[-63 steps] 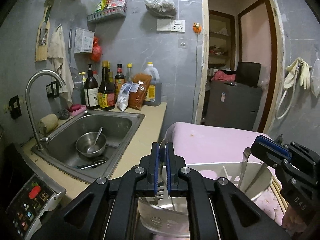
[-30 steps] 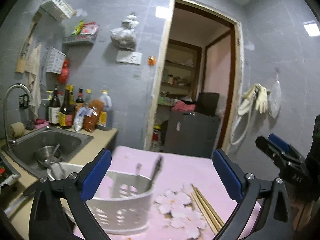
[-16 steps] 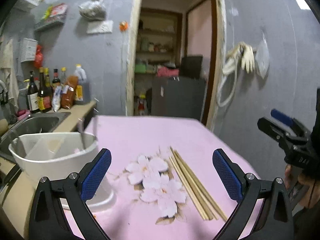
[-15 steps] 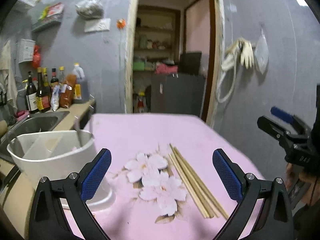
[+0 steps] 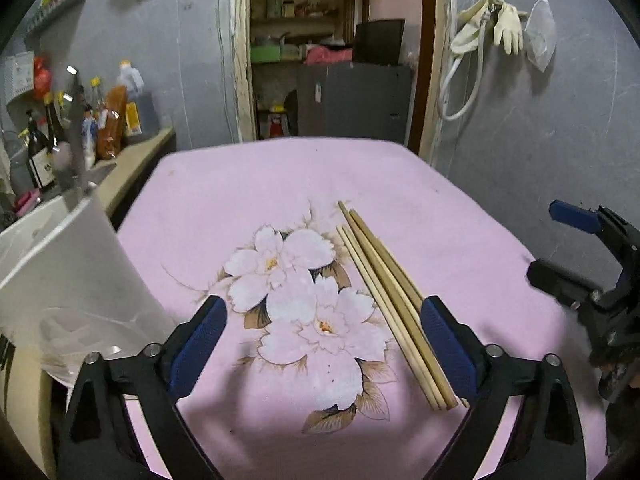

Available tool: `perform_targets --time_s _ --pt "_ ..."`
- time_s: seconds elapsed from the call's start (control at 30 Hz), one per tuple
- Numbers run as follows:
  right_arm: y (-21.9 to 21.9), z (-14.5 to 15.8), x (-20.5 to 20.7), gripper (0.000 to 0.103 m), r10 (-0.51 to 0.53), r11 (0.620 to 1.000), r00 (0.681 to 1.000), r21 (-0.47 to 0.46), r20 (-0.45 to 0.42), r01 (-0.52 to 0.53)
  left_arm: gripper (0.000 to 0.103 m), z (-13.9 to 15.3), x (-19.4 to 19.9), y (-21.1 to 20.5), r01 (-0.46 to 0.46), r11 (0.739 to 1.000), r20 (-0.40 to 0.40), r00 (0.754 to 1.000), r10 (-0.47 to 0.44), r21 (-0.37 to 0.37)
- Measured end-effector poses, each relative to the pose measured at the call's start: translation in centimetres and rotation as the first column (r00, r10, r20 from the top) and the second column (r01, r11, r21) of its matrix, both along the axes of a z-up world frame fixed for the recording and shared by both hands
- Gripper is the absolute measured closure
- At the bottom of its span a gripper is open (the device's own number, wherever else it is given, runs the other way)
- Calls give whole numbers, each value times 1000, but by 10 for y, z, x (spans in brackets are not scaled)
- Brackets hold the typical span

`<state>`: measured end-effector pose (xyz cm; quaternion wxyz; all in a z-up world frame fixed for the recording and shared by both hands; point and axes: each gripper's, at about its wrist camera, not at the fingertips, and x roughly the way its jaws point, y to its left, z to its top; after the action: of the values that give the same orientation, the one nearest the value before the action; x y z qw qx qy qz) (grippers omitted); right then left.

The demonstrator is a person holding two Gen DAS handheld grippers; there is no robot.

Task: Organize utensils
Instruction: 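Move both tools back toward the wooden chopsticks on the table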

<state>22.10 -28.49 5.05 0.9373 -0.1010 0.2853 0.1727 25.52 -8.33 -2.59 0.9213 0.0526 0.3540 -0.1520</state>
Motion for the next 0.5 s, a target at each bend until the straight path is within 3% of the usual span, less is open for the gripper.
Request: perform_targets --time_s 0.13,0.27,0.4,0.5 --pt "9 -12 5 24 41 997 997 -62 -63 -45 33 -8 11 -1 21 1000 -73 997 -22 -7" --pt "18 -22 8 45 86 992 989 -77 -125 -96 49 -17 24 0 46 997 -164 985 -56 -62" --pt "28 -30 9 54 124 985 977 -96 -174 -142 59 -23 35 -1 54 995 -216 974 -72 -85" --pt "35 -34 10 54 137 981 970 -108 -198 -161 62 -22 40 -2 61 995 -228 971 -77 -77"
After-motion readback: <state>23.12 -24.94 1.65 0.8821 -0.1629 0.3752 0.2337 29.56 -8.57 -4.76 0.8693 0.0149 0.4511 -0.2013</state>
